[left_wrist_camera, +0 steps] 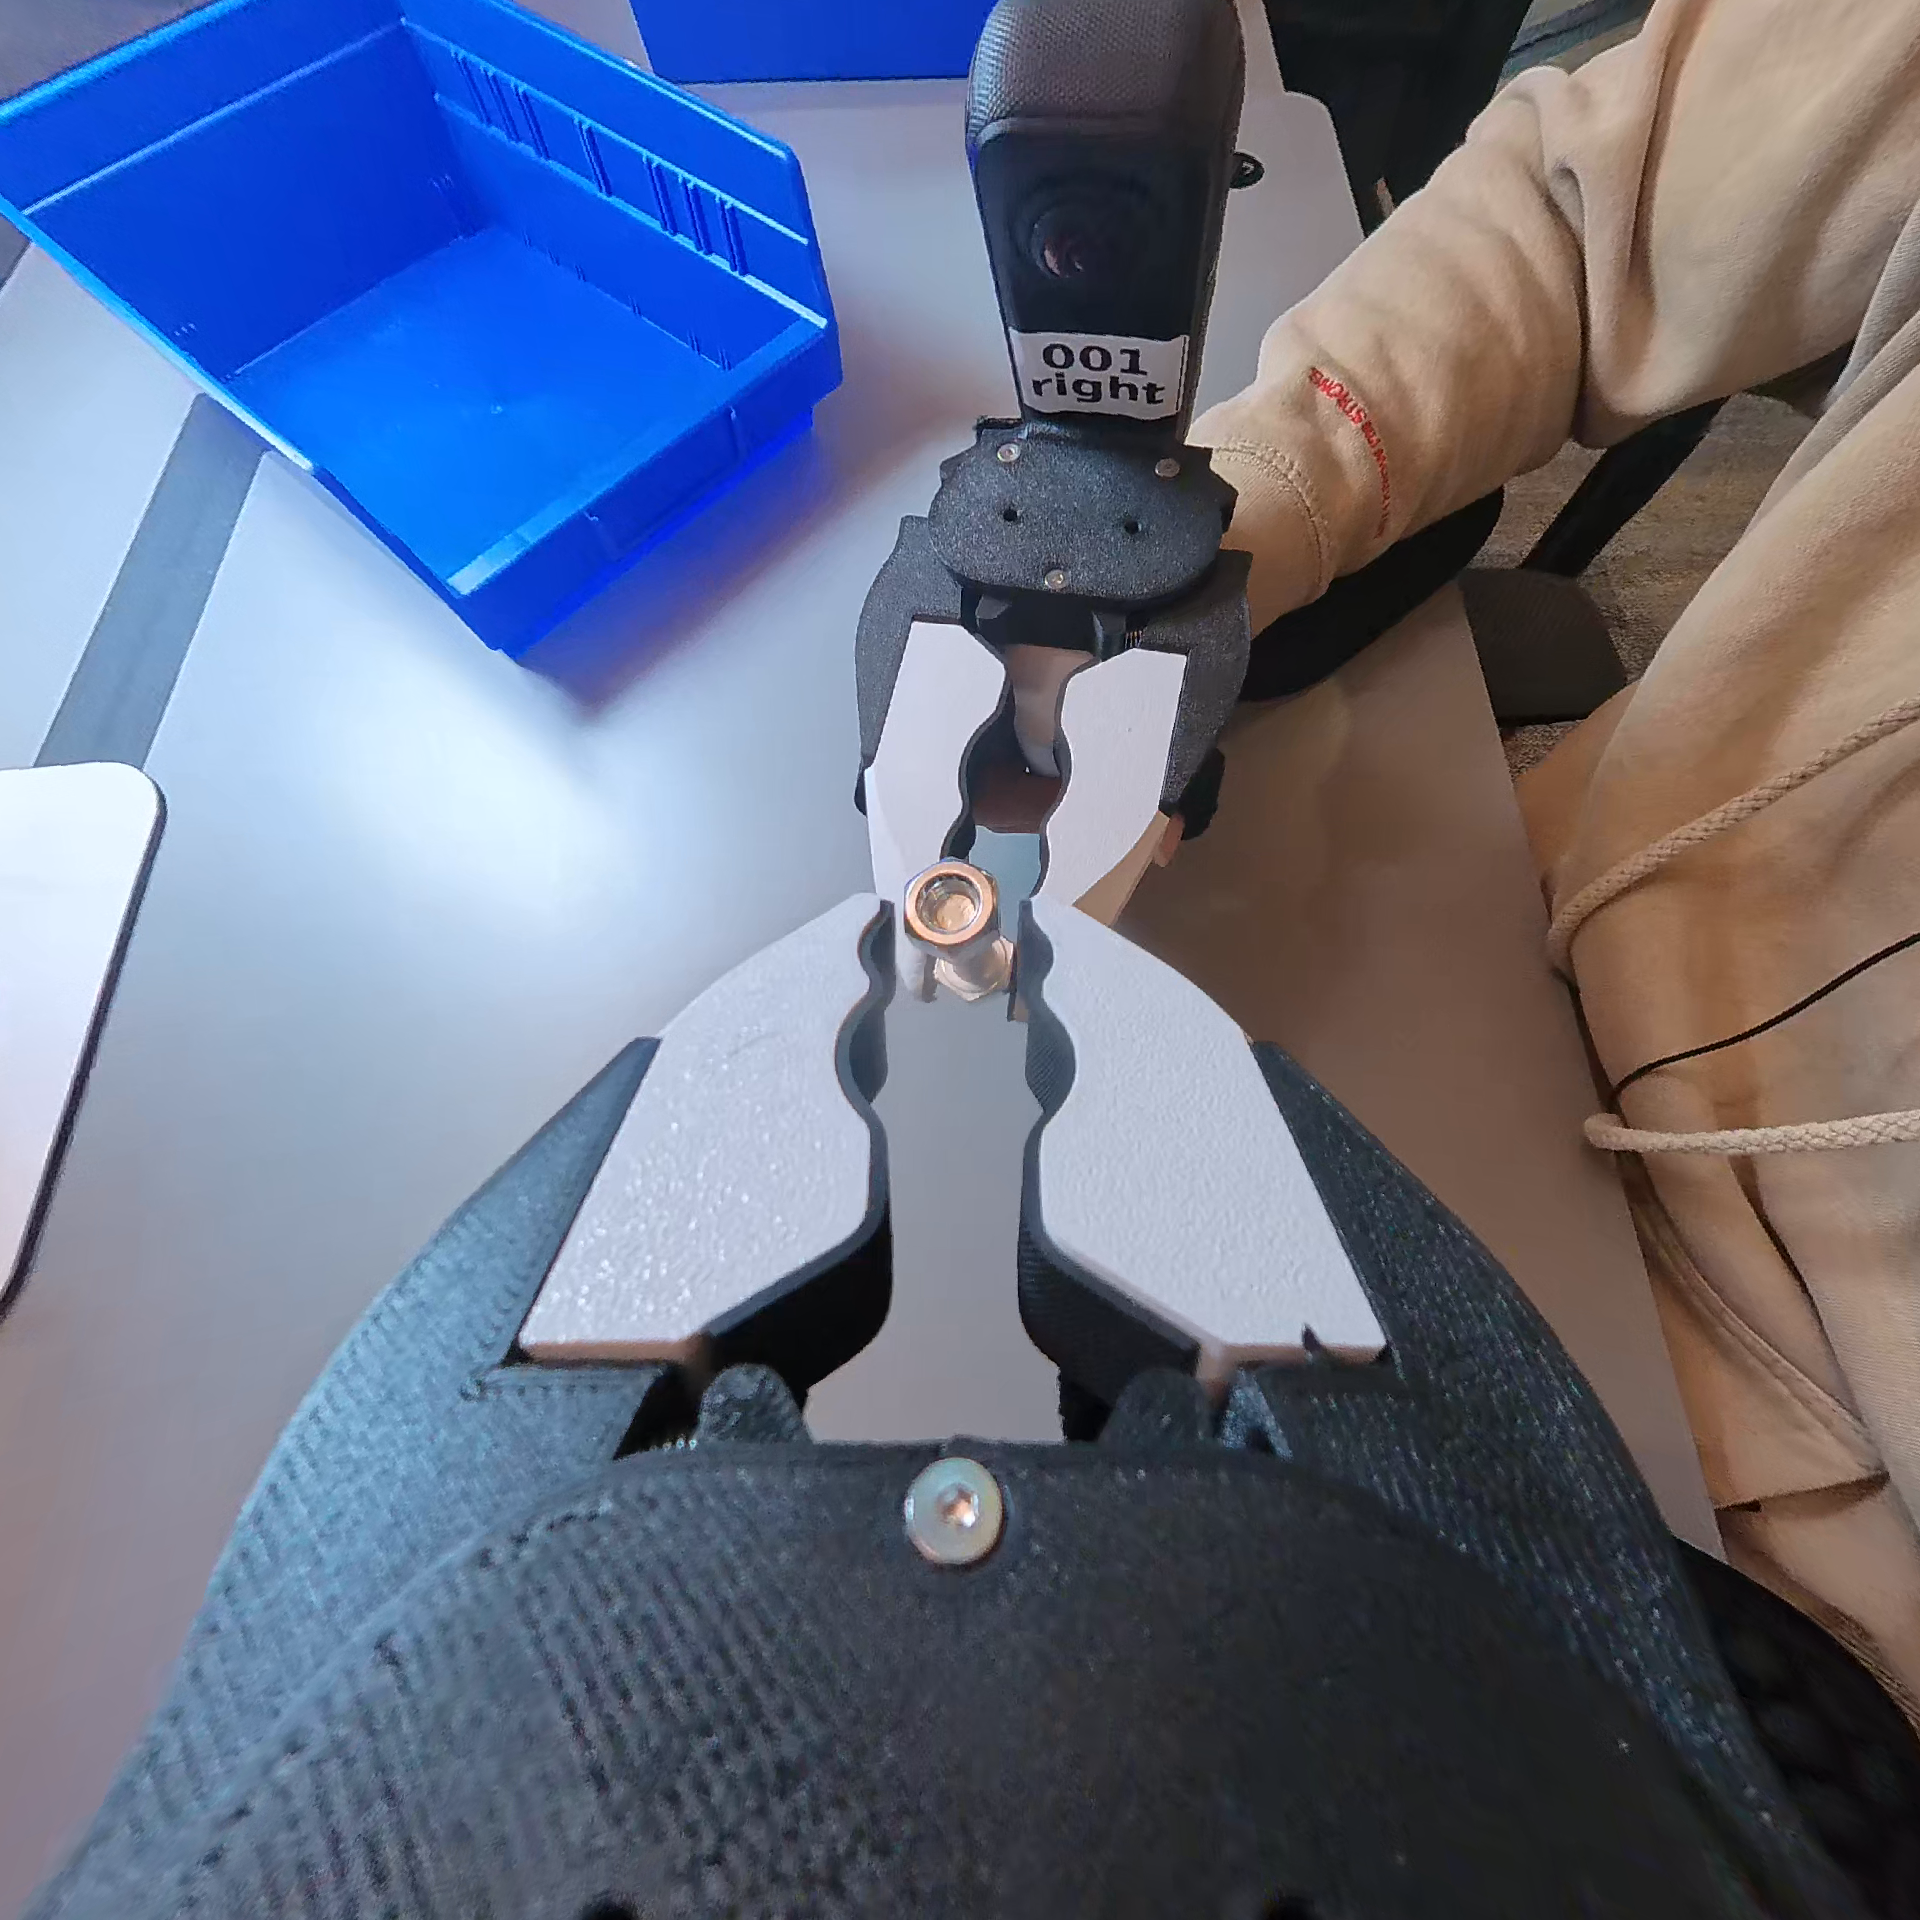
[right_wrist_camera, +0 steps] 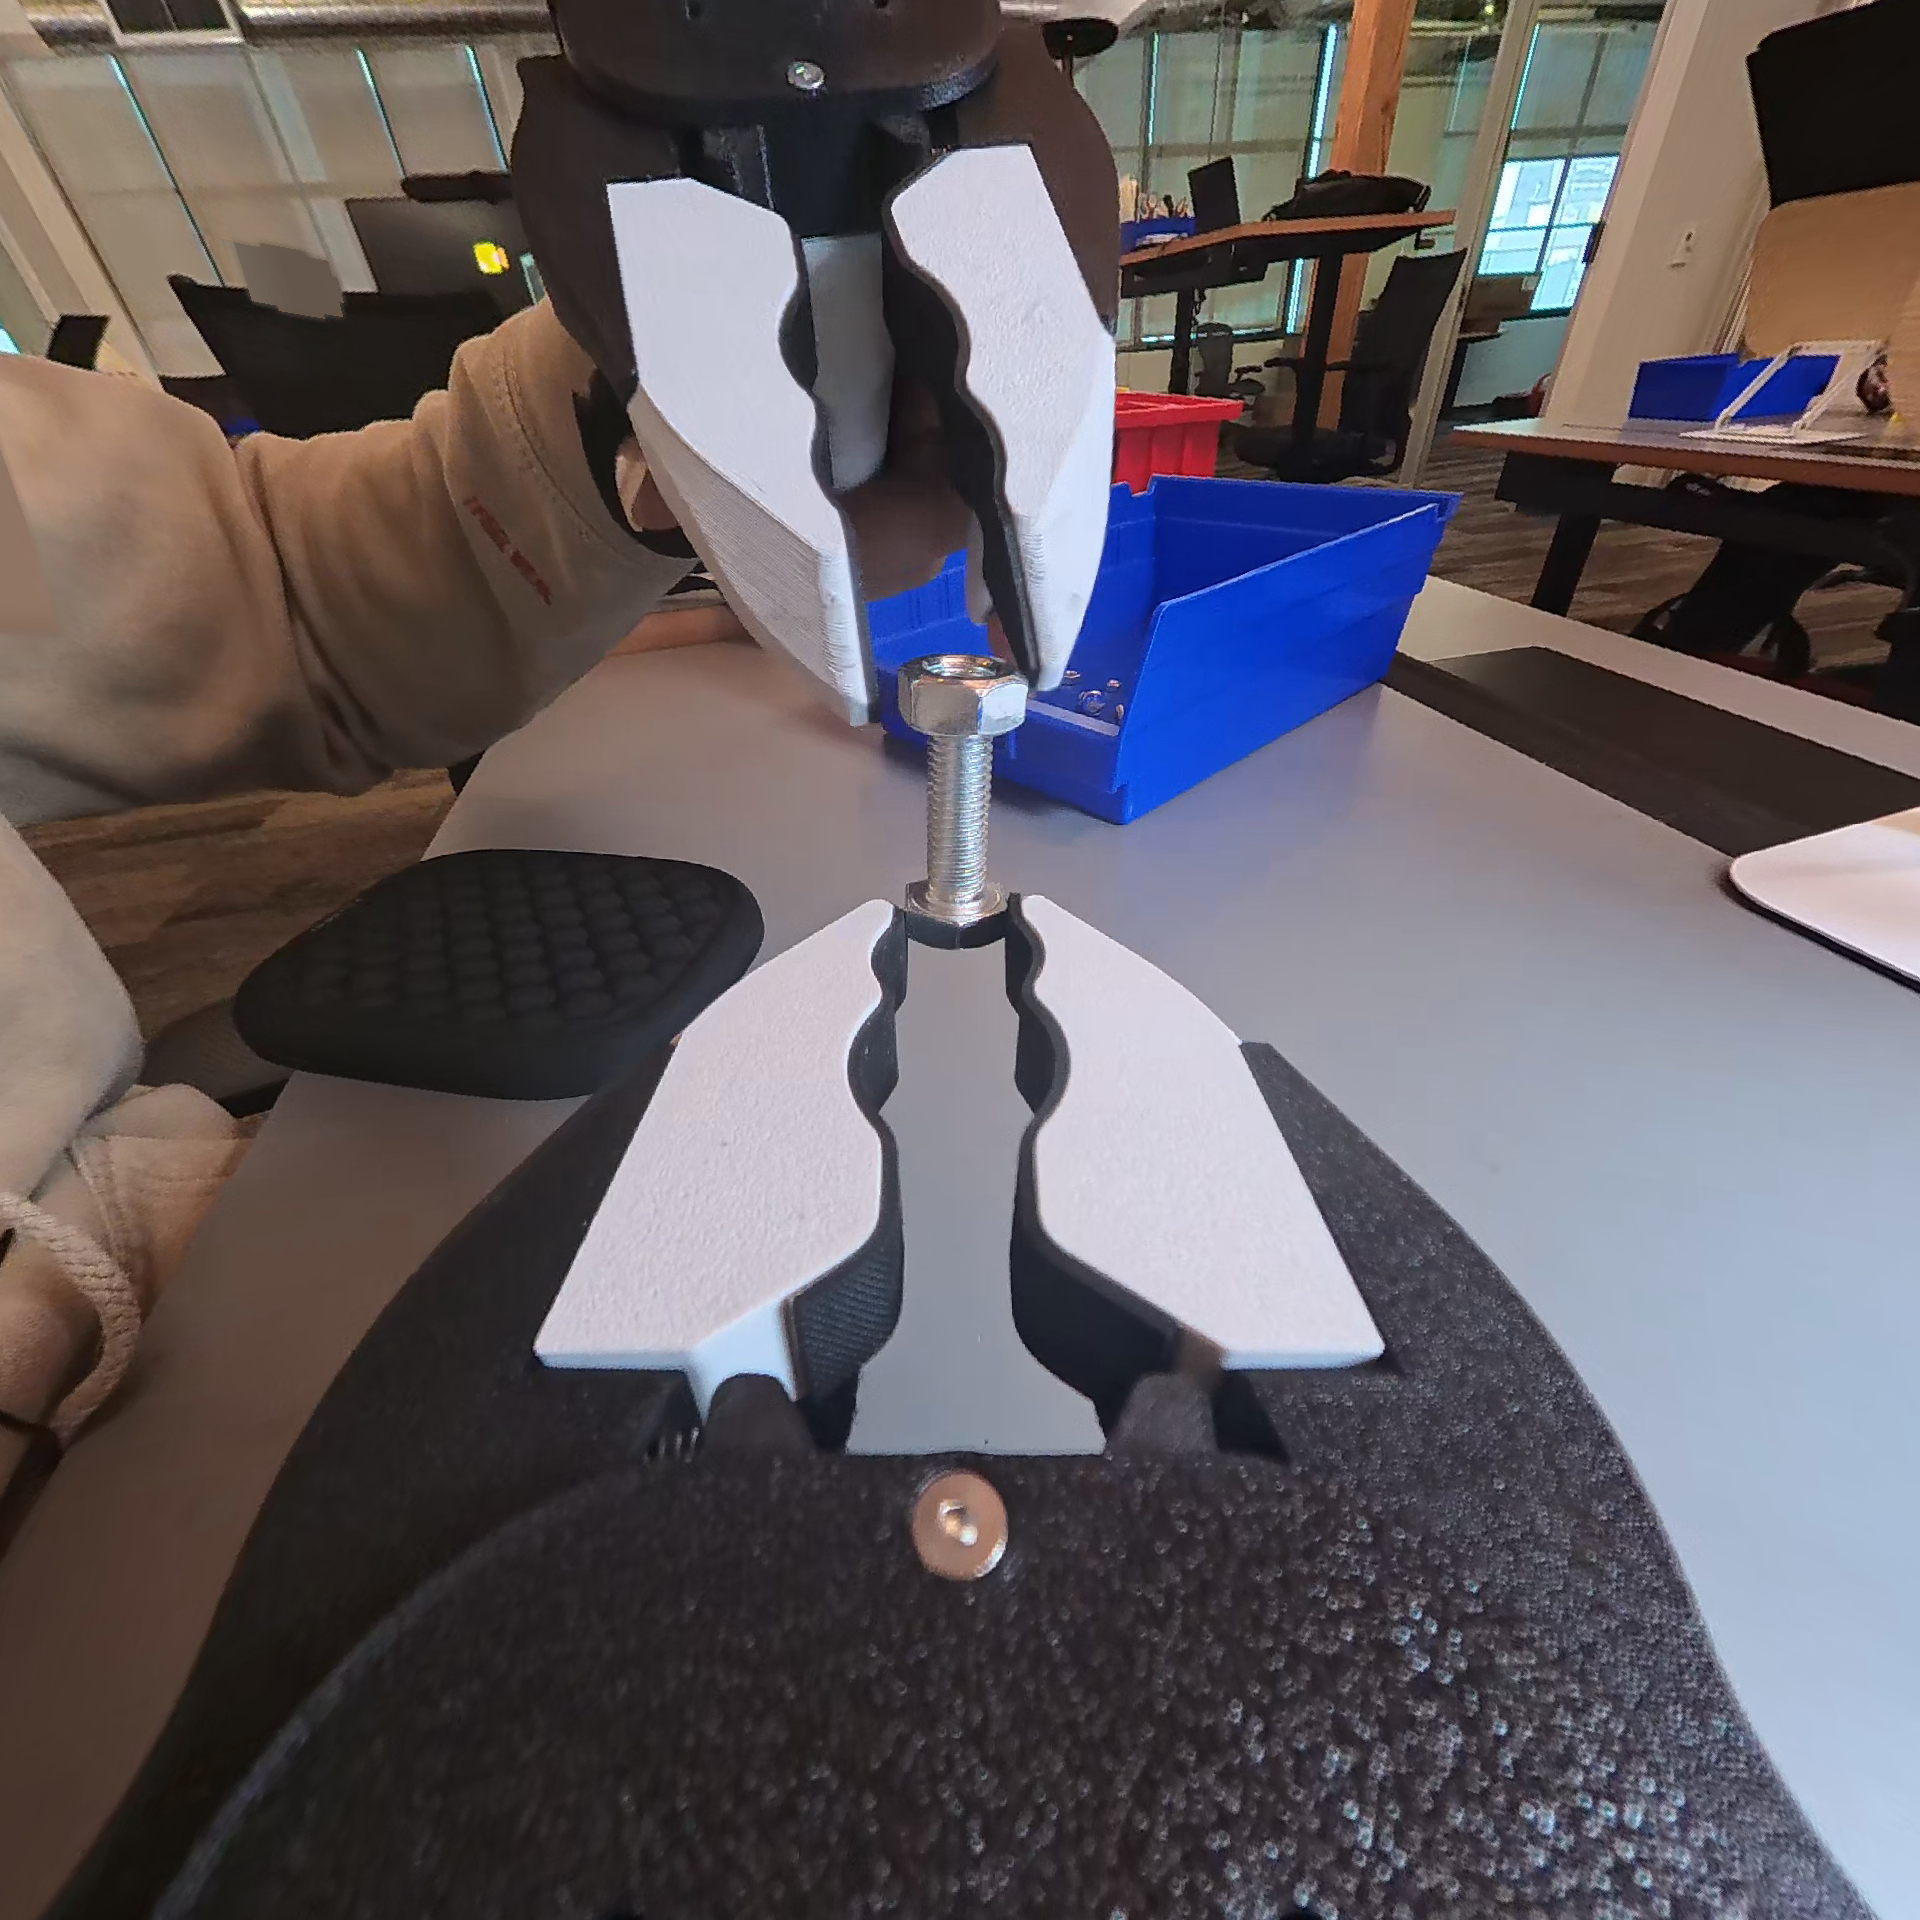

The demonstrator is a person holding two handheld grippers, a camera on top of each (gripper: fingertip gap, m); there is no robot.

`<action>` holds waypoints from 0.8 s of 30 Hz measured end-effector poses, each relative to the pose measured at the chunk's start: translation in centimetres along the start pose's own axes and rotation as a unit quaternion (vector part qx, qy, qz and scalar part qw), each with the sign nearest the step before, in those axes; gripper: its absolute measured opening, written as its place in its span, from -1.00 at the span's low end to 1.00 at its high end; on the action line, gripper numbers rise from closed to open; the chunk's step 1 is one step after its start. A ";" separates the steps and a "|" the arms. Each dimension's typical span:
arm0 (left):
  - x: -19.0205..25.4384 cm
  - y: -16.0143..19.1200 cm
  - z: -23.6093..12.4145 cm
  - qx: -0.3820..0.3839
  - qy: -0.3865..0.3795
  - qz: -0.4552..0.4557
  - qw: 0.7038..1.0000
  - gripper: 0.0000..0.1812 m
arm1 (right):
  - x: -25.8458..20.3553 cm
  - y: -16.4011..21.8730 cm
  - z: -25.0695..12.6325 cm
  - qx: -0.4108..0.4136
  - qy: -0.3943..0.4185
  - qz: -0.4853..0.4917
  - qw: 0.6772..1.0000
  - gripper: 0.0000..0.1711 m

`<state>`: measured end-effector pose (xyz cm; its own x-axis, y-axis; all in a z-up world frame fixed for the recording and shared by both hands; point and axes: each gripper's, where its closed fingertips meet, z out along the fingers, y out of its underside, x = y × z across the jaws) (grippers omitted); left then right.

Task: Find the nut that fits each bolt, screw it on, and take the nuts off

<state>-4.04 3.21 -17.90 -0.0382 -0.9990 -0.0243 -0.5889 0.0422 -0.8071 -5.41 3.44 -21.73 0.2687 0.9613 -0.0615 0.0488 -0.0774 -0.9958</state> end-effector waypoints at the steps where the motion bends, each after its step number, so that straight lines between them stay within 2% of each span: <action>1: 0.0 -0.1 -0.1 0.005 -0.001 0.001 1.000 -0.74 | 0.0 0.0 0.0 0.001 0.001 -0.001 1.000 -0.79; 7: 0.2 -0.5 0.0 0.073 0.005 -0.006 0.997 -0.67 | 0.0 0.0 0.0 0.000 0.000 -0.006 1.000 -0.79; 15: -0.3 -0.5 0.1 0.133 -0.012 -0.036 0.990 -0.75 | 0.2 -0.1 0.0 0.003 0.007 -0.009 1.000 -0.79; 24: -0.8 0.1 -0.7 0.165 -0.024 -0.053 0.985 -0.78 | 0.2 -0.8 -0.4 0.025 0.007 -0.013 1.000 -0.79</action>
<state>-4.65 3.98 -17.51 0.0520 -0.9974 0.0491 -0.2923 -0.0622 -0.9543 -5.04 3.59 -20.90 0.2806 0.9592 -0.0350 0.0079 -0.0388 -0.9992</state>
